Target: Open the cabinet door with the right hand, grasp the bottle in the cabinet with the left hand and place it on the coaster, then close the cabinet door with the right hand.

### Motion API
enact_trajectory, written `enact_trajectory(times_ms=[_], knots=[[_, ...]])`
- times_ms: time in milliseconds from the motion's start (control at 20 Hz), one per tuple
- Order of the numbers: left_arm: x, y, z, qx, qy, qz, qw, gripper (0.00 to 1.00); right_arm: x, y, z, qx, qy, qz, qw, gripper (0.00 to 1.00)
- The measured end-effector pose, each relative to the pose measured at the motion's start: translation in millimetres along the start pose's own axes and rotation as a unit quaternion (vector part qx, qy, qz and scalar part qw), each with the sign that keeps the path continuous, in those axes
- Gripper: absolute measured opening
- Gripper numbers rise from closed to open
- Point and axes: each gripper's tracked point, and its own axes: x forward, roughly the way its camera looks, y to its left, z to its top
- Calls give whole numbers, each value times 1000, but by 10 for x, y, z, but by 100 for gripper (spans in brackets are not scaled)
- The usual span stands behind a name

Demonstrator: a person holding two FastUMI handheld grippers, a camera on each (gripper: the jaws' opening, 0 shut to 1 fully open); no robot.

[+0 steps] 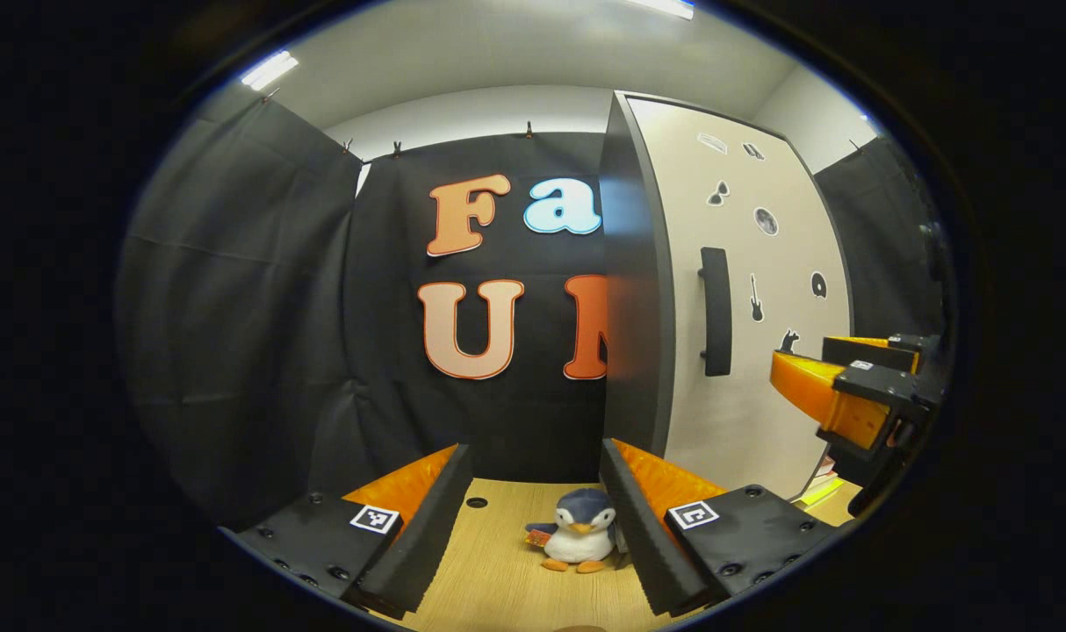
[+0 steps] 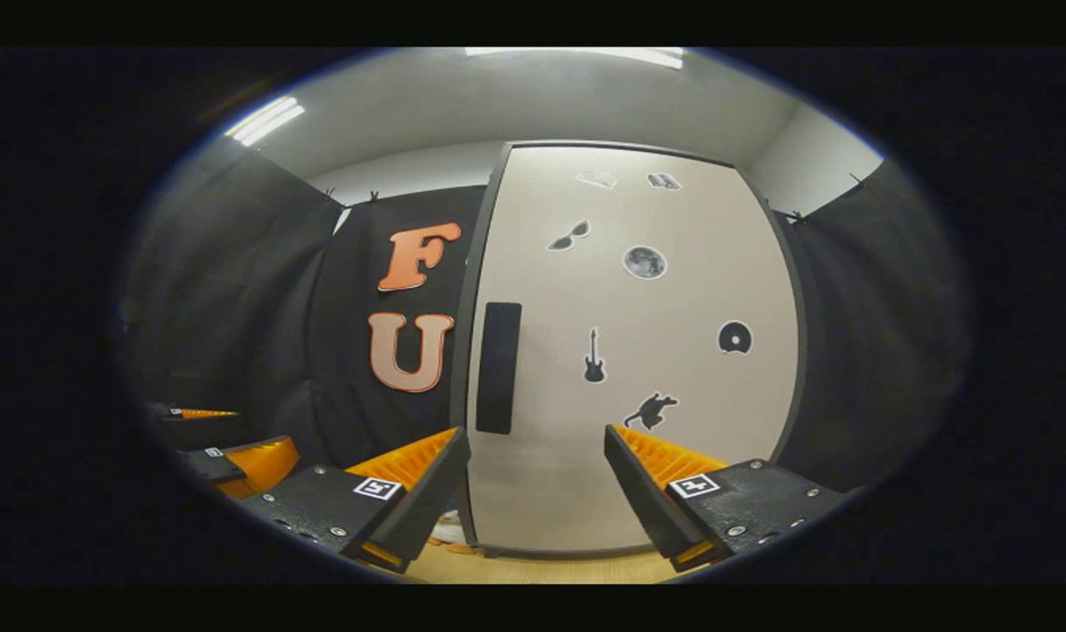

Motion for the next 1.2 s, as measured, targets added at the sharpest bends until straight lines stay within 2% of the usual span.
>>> enact_trajectory(times_ms=[250,650,750,800,850,900,1050,1200], knots=[[141,141,-24,8,-4,-2,1000,95,437,206,81,31,-4,5,1000,92],[447,240,-215,9,12,-46,999,96,973,276,47,-9,9,-50,999,68],[515,242,-261,6,19,-64,998,96,956,326,93,-16,-3,-52,998,60],[546,241,-270,5,17,-70,997,96,966,314,85,-18,-3,-62,998,52],[565,254,-258,6,16,-72,997,96,970,272,89,-18,-4,-71,997,48],[570,268,-272,7,17,-72,997,96,955,267,86,-5,-1,-73,997,38],[516,305,-301,-2,21,-69,997,95,952,239,82,31,6,-69,997,27],[418,334,-323,-17,30,-62,997,96,900,254,95,20,6,-71,997,16]])
